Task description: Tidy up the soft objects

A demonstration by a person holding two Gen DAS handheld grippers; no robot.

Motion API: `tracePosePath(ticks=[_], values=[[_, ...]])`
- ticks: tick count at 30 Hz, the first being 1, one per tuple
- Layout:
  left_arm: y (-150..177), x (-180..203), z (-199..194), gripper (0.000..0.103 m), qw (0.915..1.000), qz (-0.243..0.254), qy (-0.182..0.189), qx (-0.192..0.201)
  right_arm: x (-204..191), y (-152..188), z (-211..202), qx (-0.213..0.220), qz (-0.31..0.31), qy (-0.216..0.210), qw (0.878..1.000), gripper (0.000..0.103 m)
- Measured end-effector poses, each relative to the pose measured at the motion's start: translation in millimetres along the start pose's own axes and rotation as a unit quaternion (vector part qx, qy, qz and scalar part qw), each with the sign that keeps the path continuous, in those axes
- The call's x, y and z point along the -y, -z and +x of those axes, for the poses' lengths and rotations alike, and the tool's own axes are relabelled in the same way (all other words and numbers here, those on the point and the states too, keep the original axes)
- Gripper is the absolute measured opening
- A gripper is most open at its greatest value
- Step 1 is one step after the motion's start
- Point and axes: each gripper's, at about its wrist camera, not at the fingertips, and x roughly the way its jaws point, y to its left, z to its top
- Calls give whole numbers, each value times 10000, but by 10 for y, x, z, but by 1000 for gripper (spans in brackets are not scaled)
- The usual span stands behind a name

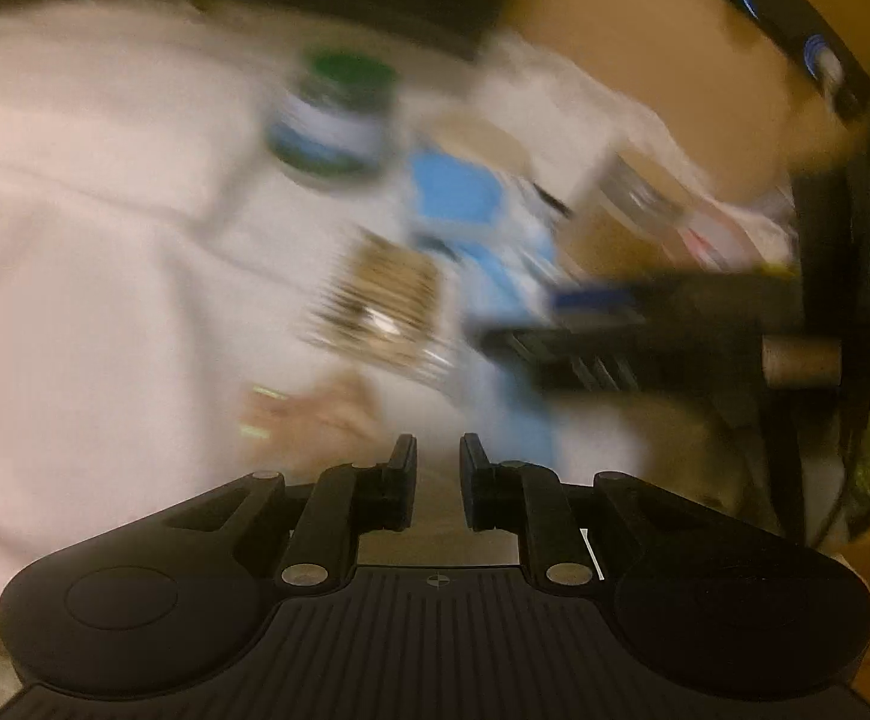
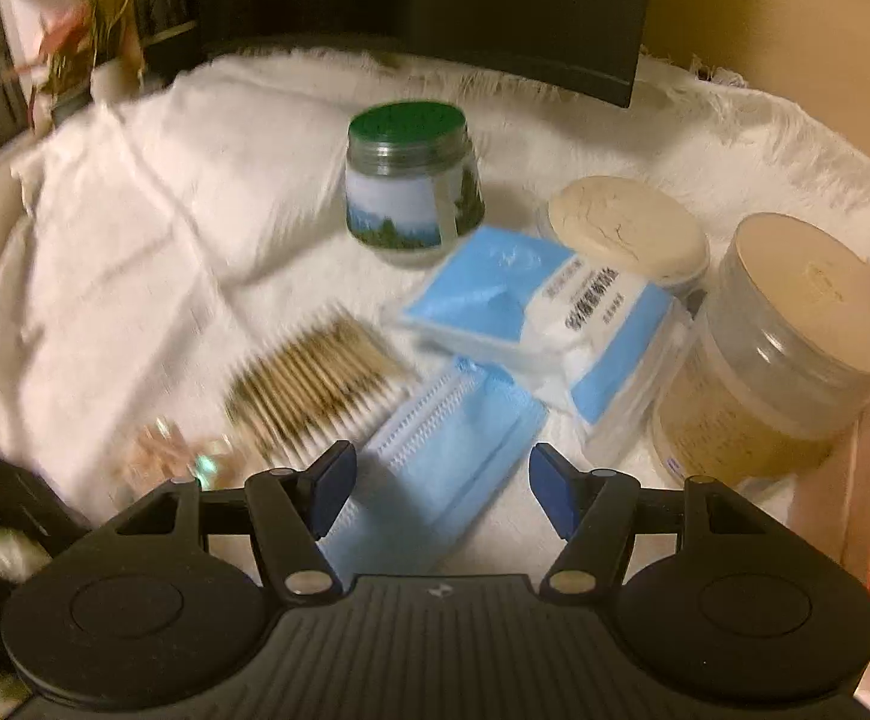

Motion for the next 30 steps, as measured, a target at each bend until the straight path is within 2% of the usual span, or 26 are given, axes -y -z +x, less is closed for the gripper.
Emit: tracePosePath(ticks=[3, 7, 13, 19, 23, 26, 30], values=[[-48, -166, -101, 17, 9970, -183, -679, 329, 2, 163, -25, -35, -353, 381, 9986, 65], [-113, -280, 35, 17, 9947, -375, -920, 262, 131, 277, -142, -29, -229, 324, 9992, 65], [-174, -92, 268, 21, 9959, -7, -894, 101, 212, 381, -337, 107, -315, 513, 9981, 65], [-185, 176, 493, 21, 9979, 371, -526, -122, 355, 544, -386, -32, 51, 466, 9989, 65], [-180, 243, 478, 21, 9981, 451, -407, -40, 408, 658, -383, 18, 277, 432, 9987, 70], [-209, 230, 350, 21, 9977, 434, -485, 179, 433, 701, -379, 119, 334, 465, 9983, 78], [-253, 36, 113, 21, 9944, 88, -923, 506, 448, 757, -379, 280, 433, 530, 9973, 84]])
